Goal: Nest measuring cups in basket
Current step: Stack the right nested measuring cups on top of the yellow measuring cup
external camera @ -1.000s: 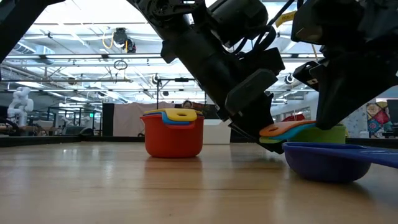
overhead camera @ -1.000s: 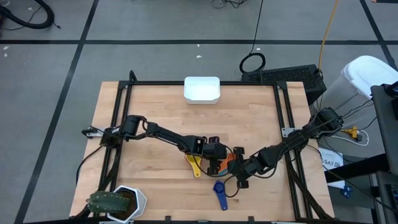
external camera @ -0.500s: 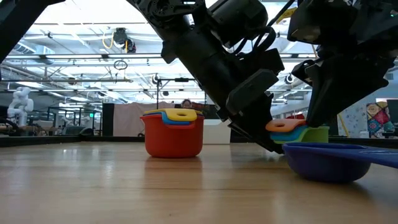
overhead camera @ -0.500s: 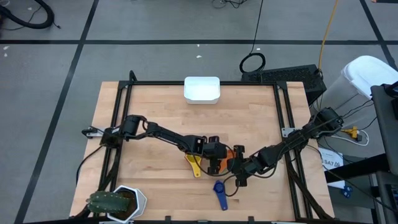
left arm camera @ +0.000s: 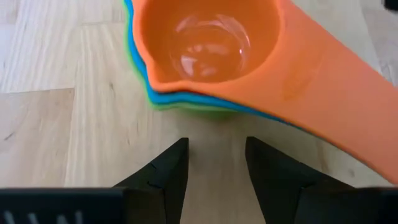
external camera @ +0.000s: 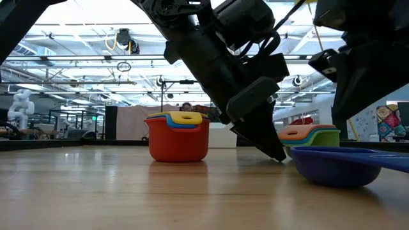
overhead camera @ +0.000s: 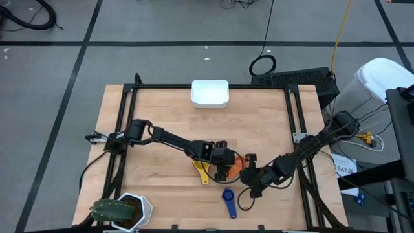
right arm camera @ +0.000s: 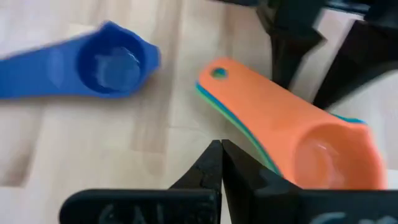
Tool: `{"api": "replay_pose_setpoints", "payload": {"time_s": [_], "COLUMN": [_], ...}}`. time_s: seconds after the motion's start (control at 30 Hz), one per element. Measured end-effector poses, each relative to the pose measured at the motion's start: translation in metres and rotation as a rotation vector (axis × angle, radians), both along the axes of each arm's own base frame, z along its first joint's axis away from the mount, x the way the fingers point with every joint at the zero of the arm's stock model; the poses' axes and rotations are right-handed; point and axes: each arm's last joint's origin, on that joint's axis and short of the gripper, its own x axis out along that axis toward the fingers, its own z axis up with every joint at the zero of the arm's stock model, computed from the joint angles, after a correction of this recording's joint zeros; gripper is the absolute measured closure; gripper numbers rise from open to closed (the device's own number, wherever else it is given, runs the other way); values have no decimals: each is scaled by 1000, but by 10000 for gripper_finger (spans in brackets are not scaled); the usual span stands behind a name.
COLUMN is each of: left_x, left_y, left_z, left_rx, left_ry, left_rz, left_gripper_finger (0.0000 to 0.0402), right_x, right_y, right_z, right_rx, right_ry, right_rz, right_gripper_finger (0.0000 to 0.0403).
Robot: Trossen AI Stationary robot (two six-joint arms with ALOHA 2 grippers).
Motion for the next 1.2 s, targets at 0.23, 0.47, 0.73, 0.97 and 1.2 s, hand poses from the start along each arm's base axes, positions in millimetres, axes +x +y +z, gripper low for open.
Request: {"api": "replay_pose_setpoints", "payload": {"time_s": [0.23, 0.47, 0.73, 0.97, 1.2], "left_x": [0, -4, -6, -7, -8], "left_y": [1, 6, 10, 6, -2], "left_z": [1, 27, 52, 52, 52], "left_rx": [15, 116, 124, 145, 214], "left_ry": [2, -41, -107, -103, -102], "left_rz": [1, 23, 32, 0, -75], "left_gripper_finger": [238, 238, 238, 238, 238], "right_x": [-16, -28, -26, -31, -41], "right_y": [-9, -17, -16, -19, -26], "right_z": [12, 11, 12, 4, -19], "right_rx": [-135, -206, -204, -218, -193], "right_ry": [3, 105, 88, 108, 112], "right_rz": [-60, -56, -42, -46, -101], "right_gripper_finger": [403, 400, 334, 240, 181]}}
